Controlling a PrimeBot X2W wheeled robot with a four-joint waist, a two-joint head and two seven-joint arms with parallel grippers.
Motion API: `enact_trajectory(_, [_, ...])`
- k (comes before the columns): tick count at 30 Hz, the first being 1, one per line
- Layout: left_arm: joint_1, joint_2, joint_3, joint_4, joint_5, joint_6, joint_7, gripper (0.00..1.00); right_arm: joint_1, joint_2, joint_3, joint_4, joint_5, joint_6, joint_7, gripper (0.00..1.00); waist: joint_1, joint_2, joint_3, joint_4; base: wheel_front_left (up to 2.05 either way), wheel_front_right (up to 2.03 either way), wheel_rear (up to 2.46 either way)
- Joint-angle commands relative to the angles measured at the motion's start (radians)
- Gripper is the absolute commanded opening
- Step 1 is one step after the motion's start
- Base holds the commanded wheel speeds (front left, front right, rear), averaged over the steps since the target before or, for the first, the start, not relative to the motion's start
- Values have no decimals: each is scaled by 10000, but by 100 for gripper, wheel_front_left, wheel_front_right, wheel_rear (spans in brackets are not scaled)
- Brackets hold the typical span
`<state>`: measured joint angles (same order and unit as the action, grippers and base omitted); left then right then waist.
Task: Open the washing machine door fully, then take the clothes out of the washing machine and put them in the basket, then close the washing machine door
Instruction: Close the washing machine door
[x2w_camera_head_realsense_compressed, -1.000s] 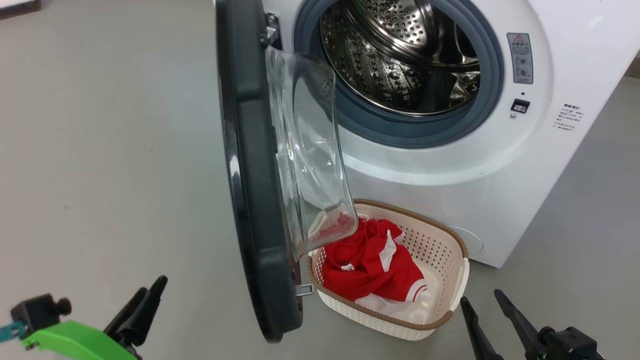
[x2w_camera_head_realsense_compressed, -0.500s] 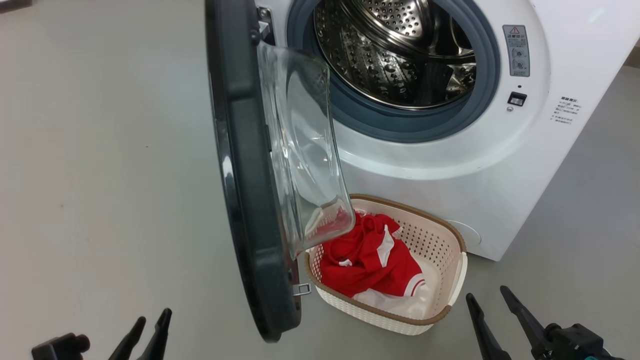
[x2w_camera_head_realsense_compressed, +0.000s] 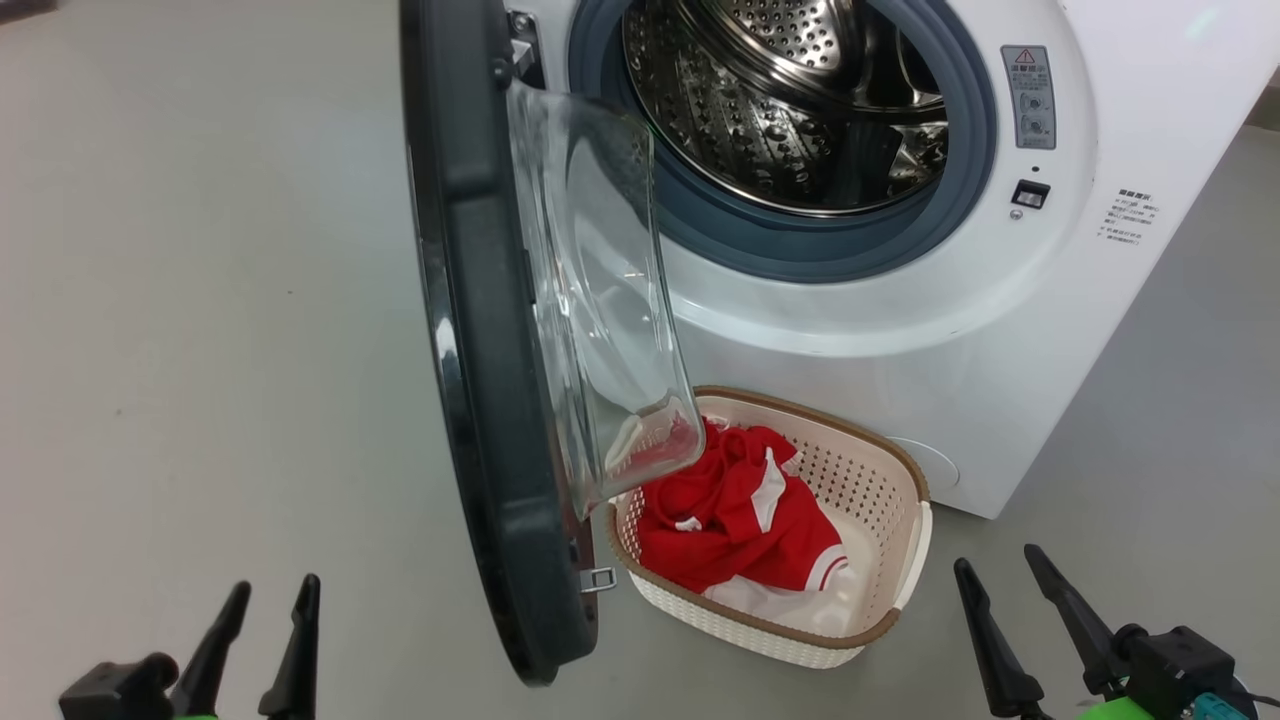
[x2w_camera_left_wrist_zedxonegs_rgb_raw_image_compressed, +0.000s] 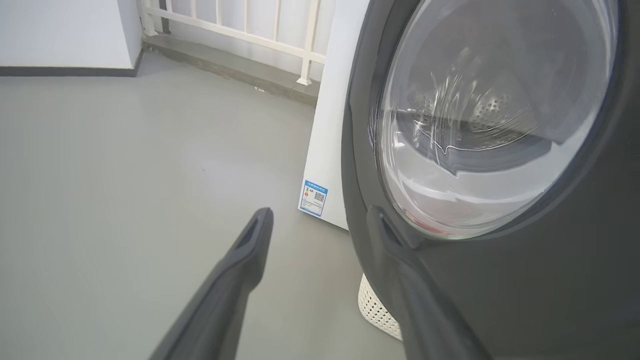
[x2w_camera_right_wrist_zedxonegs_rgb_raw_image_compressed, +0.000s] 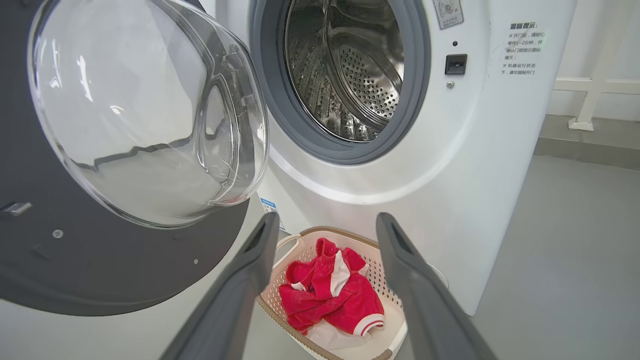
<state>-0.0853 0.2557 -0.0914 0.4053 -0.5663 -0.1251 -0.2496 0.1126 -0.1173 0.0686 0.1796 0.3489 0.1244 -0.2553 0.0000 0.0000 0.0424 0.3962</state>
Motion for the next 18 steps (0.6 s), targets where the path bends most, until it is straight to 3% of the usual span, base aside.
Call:
enact_trajectory(1, [-164,211,485,-292,169,-56,-120,100,-407,-164,146,-277,-13,63,-65,100,0,0,-17,-5,0,0,0])
enact_trajectory(10, [505,-1045,2061,-1869,2864,-56,-121,100,-431,-158,-58,-623,48,63,-65,100,0,0,-121,-28,0,0,0])
enact_trajectory(18, [998,-1524,2411,-2320,3664,-56,-121,100,-184,-101,-67,-628,60,63,-65,100,0,0,-258,-103,0,0,0])
